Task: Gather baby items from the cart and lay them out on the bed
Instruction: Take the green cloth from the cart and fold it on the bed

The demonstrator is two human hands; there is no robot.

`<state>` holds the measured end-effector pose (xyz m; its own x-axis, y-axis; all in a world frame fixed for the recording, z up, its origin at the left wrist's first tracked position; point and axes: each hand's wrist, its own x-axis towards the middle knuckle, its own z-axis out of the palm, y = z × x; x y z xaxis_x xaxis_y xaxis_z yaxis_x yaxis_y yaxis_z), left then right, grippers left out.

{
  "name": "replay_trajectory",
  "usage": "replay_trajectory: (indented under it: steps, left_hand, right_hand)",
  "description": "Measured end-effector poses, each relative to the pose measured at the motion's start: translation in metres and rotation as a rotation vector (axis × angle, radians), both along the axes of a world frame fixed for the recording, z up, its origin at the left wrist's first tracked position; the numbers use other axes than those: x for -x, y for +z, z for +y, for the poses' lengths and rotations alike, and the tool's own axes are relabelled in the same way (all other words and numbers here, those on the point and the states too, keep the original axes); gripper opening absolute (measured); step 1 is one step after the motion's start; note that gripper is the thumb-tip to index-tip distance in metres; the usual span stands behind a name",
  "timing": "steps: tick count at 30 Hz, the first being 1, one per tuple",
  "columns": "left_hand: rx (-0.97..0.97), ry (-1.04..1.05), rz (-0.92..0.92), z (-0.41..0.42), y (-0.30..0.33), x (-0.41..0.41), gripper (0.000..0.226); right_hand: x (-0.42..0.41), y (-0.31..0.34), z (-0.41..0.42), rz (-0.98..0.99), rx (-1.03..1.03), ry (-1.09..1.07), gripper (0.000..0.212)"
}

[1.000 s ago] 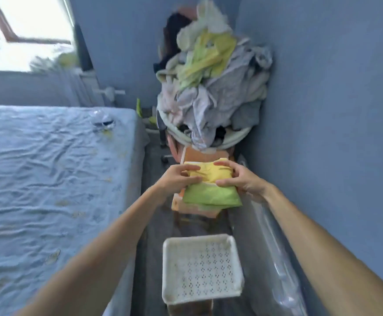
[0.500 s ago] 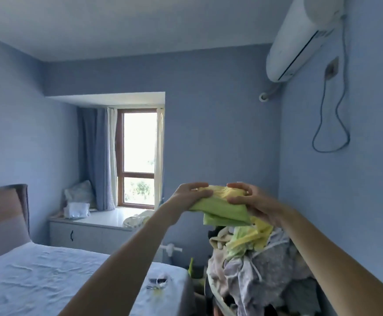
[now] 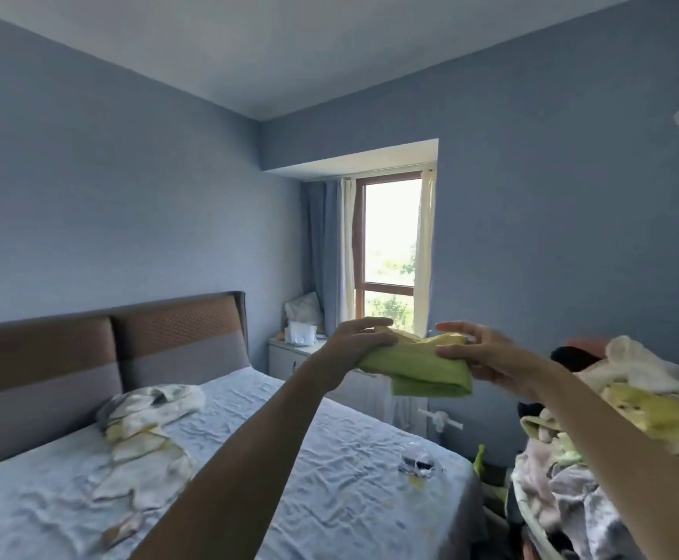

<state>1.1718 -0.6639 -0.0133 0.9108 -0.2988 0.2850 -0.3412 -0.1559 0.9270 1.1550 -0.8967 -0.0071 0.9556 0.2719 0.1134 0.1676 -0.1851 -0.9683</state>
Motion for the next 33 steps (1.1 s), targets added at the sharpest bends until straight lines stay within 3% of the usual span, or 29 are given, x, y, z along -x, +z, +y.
replay_trajectory:
  steps: [5,9,18,21,25,33]
  left_hand:
    - [0.064,0.212,0.041,0.133,-0.011,0.035,0.024]
    - [0.208,0.394,0.048,0.249,-0.011,0.097,0.033]
    - [0.219,0.836,-0.014,0.476,0.006,0.344,0.039]
    - [0.193,0.964,-0.019,0.534,0.011,0.424,0.041]
    - [0.139,1.094,0.031,0.599,0.013,0.51,0.038]
    - [0.111,1.212,0.074,0.683,-0.002,0.602,0.034]
  right_hand:
    - [-0.017,-0.004,0.132,0.006,-0.072,0.266,0.059]
    - [0.001,-0.004,0.261,0.0,-0.143,0.499,0.05]
    - [0.155,0.004,0.549,-0.04,-0.128,0.948,0.052]
    - [0.217,0.003,0.629,-0.061,-0.127,1.057,0.046]
    - [0.278,-0.001,0.719,-0.127,-0.059,1.165,0.055]
    - [0.341,0.001,0.832,-0.206,0.087,1.265,0.052]
